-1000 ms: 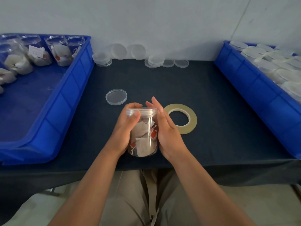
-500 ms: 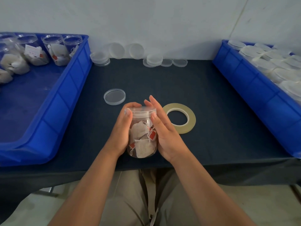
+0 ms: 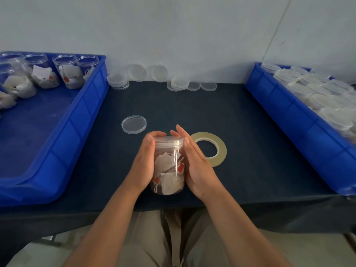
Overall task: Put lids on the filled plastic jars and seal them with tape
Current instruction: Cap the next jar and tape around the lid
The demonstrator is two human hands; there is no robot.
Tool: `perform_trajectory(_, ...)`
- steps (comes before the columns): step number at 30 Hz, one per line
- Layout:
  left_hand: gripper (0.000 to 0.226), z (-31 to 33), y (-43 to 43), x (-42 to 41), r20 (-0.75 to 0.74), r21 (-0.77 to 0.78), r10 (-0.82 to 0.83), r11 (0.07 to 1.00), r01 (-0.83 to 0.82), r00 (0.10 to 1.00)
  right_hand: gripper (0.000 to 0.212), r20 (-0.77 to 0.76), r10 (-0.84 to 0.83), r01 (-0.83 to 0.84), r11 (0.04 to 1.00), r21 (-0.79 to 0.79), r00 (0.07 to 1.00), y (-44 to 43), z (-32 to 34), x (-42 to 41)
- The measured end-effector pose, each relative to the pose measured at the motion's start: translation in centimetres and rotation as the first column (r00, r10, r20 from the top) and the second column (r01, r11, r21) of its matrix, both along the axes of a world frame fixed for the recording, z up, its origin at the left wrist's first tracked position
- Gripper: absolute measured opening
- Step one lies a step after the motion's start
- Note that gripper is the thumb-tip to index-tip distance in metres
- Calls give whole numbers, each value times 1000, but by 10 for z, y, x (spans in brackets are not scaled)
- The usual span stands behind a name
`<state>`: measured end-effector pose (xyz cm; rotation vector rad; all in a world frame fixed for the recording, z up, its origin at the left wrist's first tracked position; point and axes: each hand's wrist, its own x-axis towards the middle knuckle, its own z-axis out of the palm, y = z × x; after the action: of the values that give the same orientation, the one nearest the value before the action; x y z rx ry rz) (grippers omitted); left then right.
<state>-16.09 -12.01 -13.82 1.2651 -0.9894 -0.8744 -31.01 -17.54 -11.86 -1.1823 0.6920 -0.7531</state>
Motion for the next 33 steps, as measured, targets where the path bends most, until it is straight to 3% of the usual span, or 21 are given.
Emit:
perform_trajectory(4,67,2,1,-2,3,4,-19,1000,19,1000,40,-122,-50,38,994,-101,991,-5,6,-8)
perform_trajectory(9,64,4,2,-5,41,-12,-40,999,40,998,44,-234,-29,-32,967,-253,972,-4,8,-16)
perform_trajectory(12,61,8,3,-8,112,-25,-49,998,53,992,65,-331,-20,-108,925,-364,944,-2,17,-22)
perform_trajectory(16,48,8,3,-10,135,-18,-90,995,93,987,89,-611,-105,-334,759,-559,785,-10,38,-35)
perform_trajectory(21,54,4,2,-17,153,-21,-209,977,214,966,108,-700,-181,-406,704,-583,691,-10,52,-38)
perform_trajectory(25,59,-3,0,-20,188,-24,-113,993,119,976,96,-708,-249,-384,699,-604,661,-12,68,-63)
perform_trajectory(28,71,-12,1,-16,67,-69,35,997,-30,997,88,-648,-385,-253,697,-671,658,-23,96,-105)
perform_trajectory(31,68,-17,1,-11,-24,-70,103,992,-104,994,84,-495,-603,-59,597,-800,626,-40,133,-157)
perform_trajectory(33,72,-18,1,-8,-27,-63,119,991,-121,992,82,-400,-731,62,514,-855,553,-54,159,-193)
